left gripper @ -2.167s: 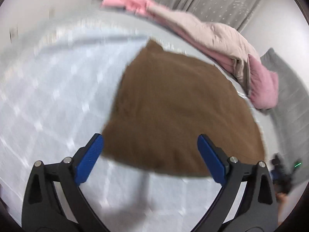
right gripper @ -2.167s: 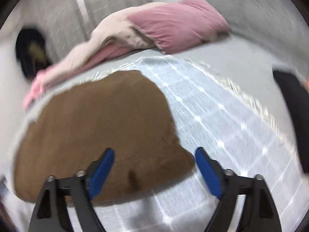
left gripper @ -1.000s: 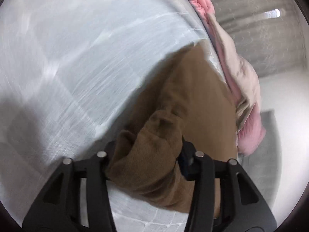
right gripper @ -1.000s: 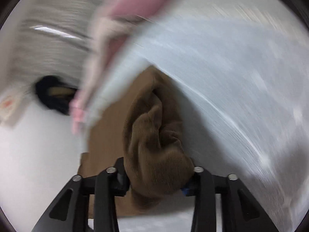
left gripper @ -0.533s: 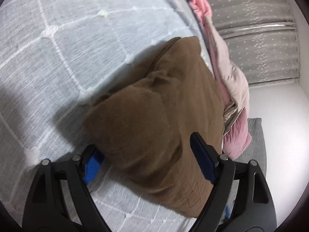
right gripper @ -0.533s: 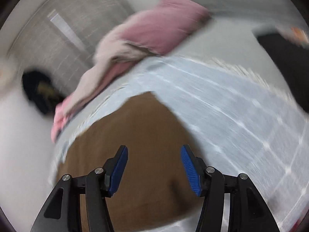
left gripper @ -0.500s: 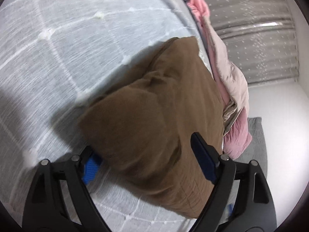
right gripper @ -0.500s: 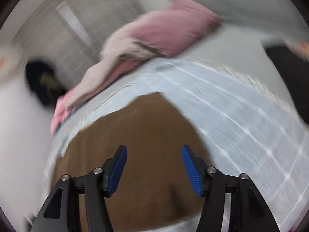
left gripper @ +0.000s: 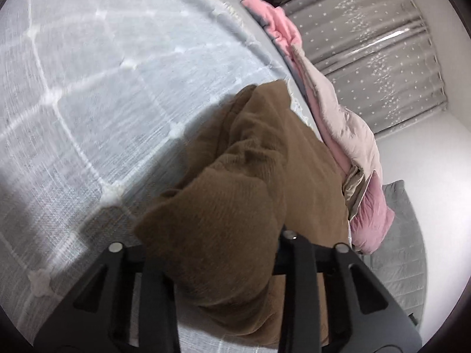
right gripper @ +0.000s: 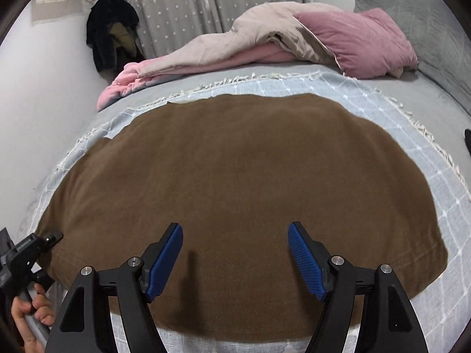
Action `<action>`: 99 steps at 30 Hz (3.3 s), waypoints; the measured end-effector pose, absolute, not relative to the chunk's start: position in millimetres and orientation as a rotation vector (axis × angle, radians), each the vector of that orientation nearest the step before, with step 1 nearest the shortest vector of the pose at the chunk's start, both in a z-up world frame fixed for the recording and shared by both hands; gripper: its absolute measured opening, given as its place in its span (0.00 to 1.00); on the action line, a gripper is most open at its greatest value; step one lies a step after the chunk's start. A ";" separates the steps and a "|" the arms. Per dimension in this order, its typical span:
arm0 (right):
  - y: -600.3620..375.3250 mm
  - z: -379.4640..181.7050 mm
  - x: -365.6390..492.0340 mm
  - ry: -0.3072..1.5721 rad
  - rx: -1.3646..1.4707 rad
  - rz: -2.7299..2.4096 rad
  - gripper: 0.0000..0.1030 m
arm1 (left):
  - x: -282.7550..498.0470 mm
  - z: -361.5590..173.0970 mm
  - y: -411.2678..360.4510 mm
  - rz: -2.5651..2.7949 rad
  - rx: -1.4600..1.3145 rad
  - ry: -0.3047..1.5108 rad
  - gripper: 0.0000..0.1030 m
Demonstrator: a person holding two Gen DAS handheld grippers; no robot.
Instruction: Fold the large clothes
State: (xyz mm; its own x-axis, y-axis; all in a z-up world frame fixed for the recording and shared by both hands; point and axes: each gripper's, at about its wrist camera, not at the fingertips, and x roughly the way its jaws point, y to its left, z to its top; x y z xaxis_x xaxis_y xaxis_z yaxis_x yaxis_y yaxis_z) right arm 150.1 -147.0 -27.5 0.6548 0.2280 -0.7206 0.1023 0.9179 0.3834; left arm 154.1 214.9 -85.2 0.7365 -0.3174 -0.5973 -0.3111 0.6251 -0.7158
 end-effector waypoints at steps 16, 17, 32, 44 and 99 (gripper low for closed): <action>-120.1 -27.7 148.5 0.873 0.365 0.275 0.73 | 145.2 23.5 149.4 -0.092 -0.644 0.543 0.27; -117.7 -32.4 150.9 0.893 0.365 0.282 0.73 | 144.9 32.7 139.3 -0.110 -0.626 0.528 0.27; -269.6 -61.4 130.5 0.851 0.897 0.092 0.73 | 138.7 35.1 -85.0 -0.694 -0.143 0.647 0.33; -320.0 -86.1 115.6 0.787 1.210 0.140 0.73 | 92.5 -4.0 -110.7 -0.893 0.256 0.734 0.74; -362.9 -79.9 92.5 0.863 1.170 0.290 0.65 | 166.2 -19.3 -56.2 -0.634 -0.156 0.966 0.92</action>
State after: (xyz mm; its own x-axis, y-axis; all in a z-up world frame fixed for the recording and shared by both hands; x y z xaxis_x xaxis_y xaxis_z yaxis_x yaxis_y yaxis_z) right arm 92.5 -362.9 -79.9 0.6559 0.6141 -0.4389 0.2238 0.3971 0.8901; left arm 166.2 -56.2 -19.3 0.4046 -0.5675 -0.7171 0.4328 0.8096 -0.3966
